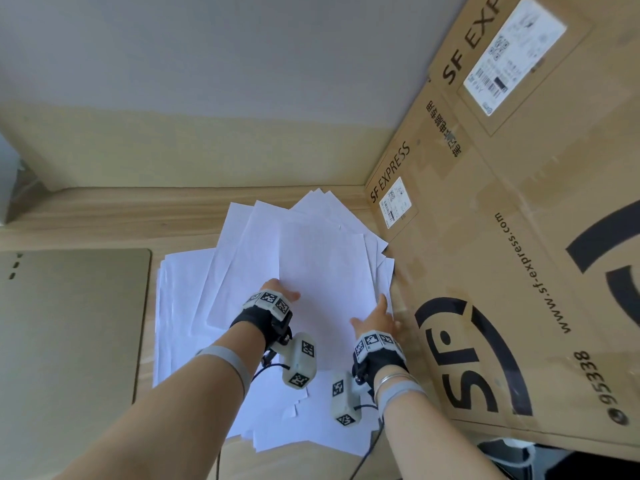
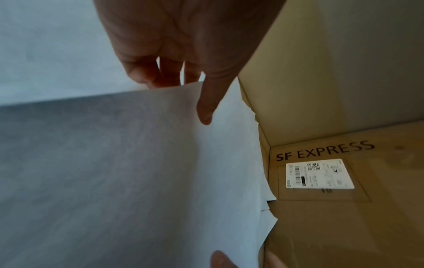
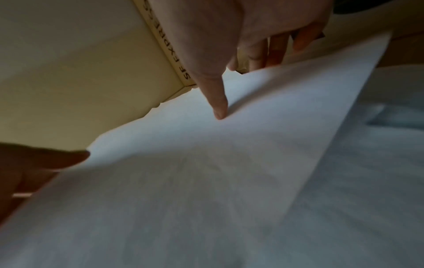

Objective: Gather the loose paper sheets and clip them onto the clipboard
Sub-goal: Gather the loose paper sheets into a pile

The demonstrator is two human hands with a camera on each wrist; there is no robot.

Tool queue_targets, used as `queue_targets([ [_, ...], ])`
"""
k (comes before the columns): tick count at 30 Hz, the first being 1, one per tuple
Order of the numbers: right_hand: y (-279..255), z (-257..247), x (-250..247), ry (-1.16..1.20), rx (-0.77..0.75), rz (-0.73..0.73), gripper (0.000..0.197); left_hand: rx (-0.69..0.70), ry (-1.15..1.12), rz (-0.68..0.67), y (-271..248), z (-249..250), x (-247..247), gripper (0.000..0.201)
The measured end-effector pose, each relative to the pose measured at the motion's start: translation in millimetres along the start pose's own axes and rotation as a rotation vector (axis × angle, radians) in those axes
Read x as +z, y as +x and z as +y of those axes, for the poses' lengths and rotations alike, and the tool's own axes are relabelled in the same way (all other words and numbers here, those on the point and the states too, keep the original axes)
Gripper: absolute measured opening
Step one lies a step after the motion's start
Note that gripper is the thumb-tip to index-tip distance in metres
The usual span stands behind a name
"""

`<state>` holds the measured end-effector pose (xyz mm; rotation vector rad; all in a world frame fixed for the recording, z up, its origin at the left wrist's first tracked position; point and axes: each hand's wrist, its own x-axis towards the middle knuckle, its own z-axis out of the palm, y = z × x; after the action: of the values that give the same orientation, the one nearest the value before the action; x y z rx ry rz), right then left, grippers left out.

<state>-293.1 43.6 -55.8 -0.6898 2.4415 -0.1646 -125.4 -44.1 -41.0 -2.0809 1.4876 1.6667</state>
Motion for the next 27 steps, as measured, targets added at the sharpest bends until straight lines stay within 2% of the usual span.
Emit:
queue_targets([
  [2,0,-2,-4,0.094,0.000,-0.032,0.075,0.002,0.139,0.044,-4,-2,-2,0.055],
  [5,-6,-6,-10,0.152,-0.054,-0.084,0.050,0.020,0.133,0.050,-5,-8,-5,0.053],
  [8,-9,-10,-10,0.251,-0.117,-0.078,0.045,0.044,0.061,0.040,-7,-17,-15,0.057],
  [11,-14,-19,-6,0.320,-0.209,-0.106,0.037,0.044,-0.115,0.115,-8,-29,-33,0.076],
  [14,-23,-33,6,0.378,-0.270,-0.182,0.031,0.082,-0.282,0.170,-10,-45,-59,0.079],
  [17,-32,-45,21,0.372,-0.227,-0.200,0.040,0.068,-0.322,0.064,-7,-63,-81,0.055],
  [19,-33,-48,26,0.334,-0.139,-0.147,0.047,0.084,-0.385,-0.033,-8,-72,-88,0.043],
  [23,-32,-43,23,0.124,-0.002,0.016,0.041,0.129,-0.250,-0.080,-10,-78,-88,0.042],
  [27,-31,-35,23,0.058,0.055,-0.004,0.044,0.137,-0.184,-0.158,-8,-85,-77,0.049],
])
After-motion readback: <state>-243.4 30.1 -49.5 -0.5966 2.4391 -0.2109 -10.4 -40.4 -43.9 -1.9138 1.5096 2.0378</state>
